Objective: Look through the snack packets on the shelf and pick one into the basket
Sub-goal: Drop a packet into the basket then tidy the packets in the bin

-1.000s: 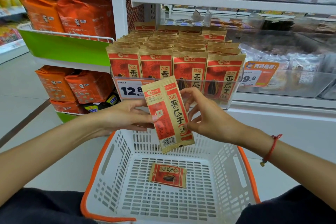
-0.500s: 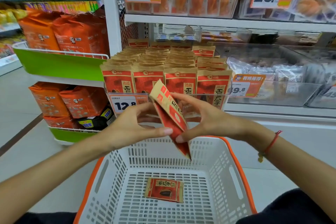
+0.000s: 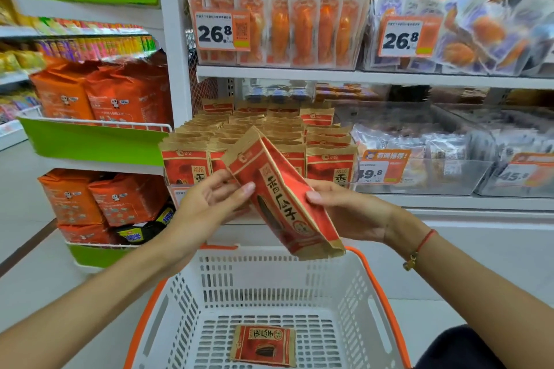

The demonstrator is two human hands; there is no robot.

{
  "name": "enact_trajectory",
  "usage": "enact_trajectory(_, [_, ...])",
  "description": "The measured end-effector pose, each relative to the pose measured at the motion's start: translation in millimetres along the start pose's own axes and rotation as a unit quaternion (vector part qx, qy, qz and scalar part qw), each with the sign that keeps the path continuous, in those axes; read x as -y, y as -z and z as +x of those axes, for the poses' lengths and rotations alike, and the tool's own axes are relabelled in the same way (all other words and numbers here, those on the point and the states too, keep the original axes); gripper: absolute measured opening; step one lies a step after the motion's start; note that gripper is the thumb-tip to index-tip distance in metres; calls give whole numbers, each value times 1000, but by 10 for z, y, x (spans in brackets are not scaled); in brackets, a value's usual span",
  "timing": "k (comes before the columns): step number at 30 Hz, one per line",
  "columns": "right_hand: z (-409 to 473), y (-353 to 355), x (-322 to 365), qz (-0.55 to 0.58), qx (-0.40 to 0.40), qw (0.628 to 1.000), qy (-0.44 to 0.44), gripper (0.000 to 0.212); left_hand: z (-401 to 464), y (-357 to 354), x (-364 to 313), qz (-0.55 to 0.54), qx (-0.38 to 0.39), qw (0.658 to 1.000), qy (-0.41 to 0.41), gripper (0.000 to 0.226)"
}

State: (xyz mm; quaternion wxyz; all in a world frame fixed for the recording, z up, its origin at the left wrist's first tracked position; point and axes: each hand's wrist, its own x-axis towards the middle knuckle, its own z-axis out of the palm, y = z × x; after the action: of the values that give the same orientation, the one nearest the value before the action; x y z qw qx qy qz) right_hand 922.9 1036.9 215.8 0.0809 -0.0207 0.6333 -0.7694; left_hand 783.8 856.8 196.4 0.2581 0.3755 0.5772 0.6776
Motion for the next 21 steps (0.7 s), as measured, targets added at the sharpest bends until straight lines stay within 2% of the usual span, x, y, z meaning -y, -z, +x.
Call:
enact_trajectory(3, [-57, -41, 153, -112, -65, 991, 29, 49, 55, -49, -70, -14, -31, 999, -33, 31])
enact_trajectory(6, [-134, -66, 409, -258, -192, 943, 90, 36, 156, -100, -212, -2, -79, 993, -90, 26])
enact_trajectory(10, [-160, -81, 823, -280, -292, 894, 195, 41, 409, -234, -509, -8, -130, 978, -164, 30])
enact_trajectory(14, [-212, -63, 1235, -295, -289, 876, 249, 46, 784, -437, -792, -26, -136, 965, -223, 19])
enact_trajectory(17, [-153, 135, 1364, -361, -349, 820, 275, 41, 1056, -582, -841, -1, -147, 959, -241, 15])
enact_trajectory(21, [37, 593, 1338, -454, -430, 733, 269, 37, 1359, -725, -678, 31, -143, 966, -214, 14])
